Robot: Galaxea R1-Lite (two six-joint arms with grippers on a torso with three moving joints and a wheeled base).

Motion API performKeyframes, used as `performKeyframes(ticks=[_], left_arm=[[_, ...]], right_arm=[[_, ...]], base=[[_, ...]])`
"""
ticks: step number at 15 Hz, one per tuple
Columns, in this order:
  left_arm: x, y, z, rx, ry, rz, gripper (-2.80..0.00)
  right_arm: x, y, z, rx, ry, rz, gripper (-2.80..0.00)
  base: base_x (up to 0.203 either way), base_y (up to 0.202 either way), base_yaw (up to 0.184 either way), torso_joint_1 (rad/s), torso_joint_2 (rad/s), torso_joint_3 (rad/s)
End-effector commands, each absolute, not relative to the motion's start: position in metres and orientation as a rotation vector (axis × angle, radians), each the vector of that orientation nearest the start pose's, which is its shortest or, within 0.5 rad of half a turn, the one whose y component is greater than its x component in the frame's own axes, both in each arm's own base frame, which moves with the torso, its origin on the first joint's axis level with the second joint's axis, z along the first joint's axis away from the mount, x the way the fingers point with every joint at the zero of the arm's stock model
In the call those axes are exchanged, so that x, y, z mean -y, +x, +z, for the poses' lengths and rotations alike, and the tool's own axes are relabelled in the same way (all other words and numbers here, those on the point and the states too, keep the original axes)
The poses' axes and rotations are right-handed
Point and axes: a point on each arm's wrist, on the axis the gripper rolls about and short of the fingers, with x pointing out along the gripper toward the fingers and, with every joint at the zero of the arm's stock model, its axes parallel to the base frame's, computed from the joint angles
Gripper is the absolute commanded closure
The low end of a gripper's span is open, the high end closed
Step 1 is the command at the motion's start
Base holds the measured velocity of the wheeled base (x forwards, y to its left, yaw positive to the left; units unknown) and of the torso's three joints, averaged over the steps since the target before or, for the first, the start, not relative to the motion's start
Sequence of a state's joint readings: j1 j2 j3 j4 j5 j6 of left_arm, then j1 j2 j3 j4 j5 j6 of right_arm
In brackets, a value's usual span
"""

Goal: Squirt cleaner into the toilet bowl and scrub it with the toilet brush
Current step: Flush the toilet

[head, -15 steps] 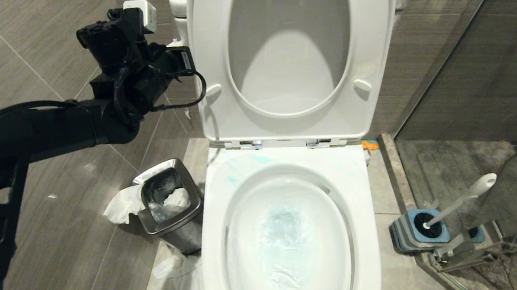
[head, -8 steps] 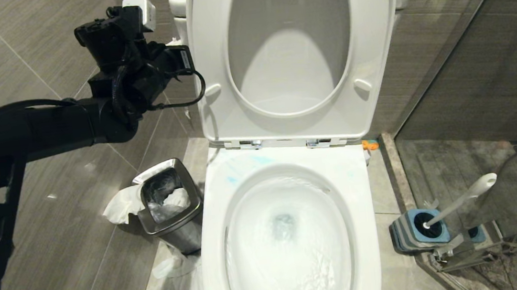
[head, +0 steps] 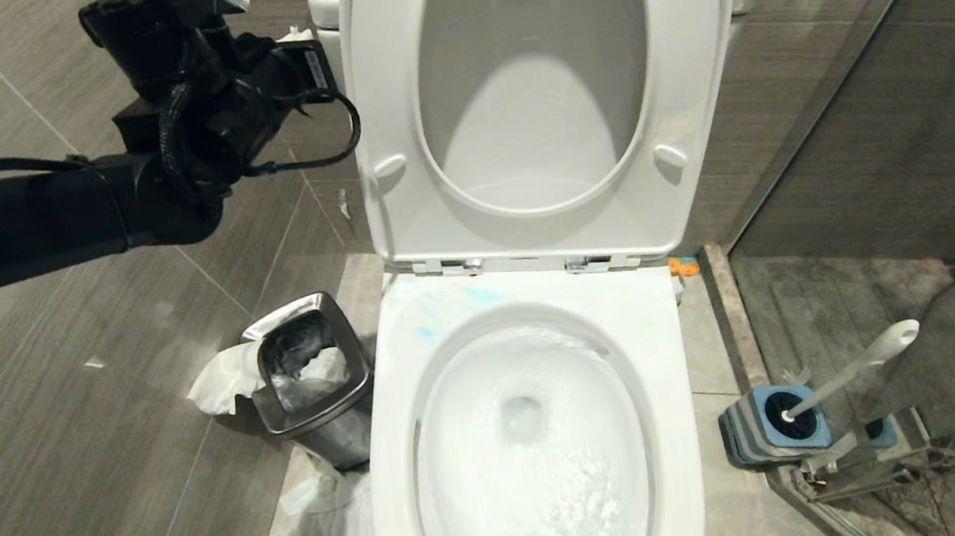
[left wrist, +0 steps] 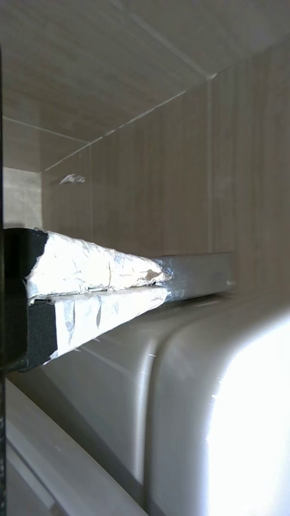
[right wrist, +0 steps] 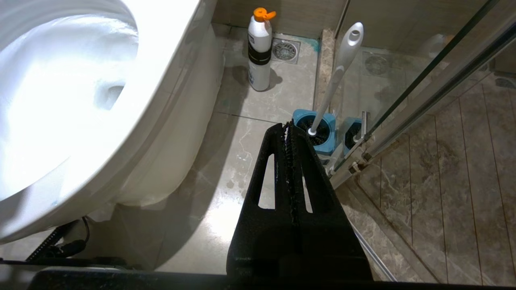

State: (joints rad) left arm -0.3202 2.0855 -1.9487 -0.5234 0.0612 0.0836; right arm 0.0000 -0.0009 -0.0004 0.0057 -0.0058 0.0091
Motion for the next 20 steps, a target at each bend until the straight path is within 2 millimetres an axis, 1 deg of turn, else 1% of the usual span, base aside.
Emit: performKeyframes(ticks=[1, 7, 10, 12, 15, 16, 18, 20], left_arm=[[0.127, 0.387, 0.372, 0.442, 0.008, -0.233, 0.00], [0.117, 0.354, 0.406, 0.524, -0.007, -0.224, 0.00], [0.110, 0.332, 0.425, 0.555, -0.014, -0.222, 0.00], [0.103, 0.308, 0.440, 0.535, -0.005, -0.225, 0.00], [0.090, 0.262, 0.455, 0.438, 0.022, -0.247, 0.00], [0.086, 0.248, 0.458, 0.391, 0.032, -0.257, 0.00], [0.080, 0.225, 0.457, 0.298, 0.055, -0.303, 0.00], [0.075, 0.212, 0.450, 0.224, 0.061, -0.401, 0.00]], right_arm=[[0.000, -0.023, 0.075, -0.006, 0.009, -0.006, 0.00], [0.000, -0.023, 0.075, -0.006, 0.009, -0.006, 0.00], [0.000, -0.023, 0.075, -0.006, 0.009, -0.006, 0.00], [0.000, -0.023, 0.075, -0.005, 0.009, -0.006, 0.00], [0.000, -0.023, 0.075, -0.006, 0.009, -0.006, 0.00], [0.000, -0.023, 0.075, -0.005, 0.009, -0.006, 0.00], [0.000, -0.023, 0.075, -0.006, 0.009, -0.006, 0.00], [0.000, -0.023, 0.075, -0.006, 0.009, -0.006, 0.00]], base=[[0.000, 0.000, 0.000, 0.000, 0.00, 0.000], [0.000, 0.000, 0.000, 0.000, 0.00, 0.000], [0.000, 0.000, 0.000, 0.000, 0.00, 0.000], [0.000, 0.000, 0.000, 0.000, 0.00, 0.000], [0.000, 0.000, 0.000, 0.000, 0.00, 0.000], [0.000, 0.000, 0.000, 0.000, 0.00, 0.000], [0.000, 0.000, 0.000, 0.000, 0.00, 0.000], [0.000, 0.000, 0.000, 0.000, 0.00, 0.000]])
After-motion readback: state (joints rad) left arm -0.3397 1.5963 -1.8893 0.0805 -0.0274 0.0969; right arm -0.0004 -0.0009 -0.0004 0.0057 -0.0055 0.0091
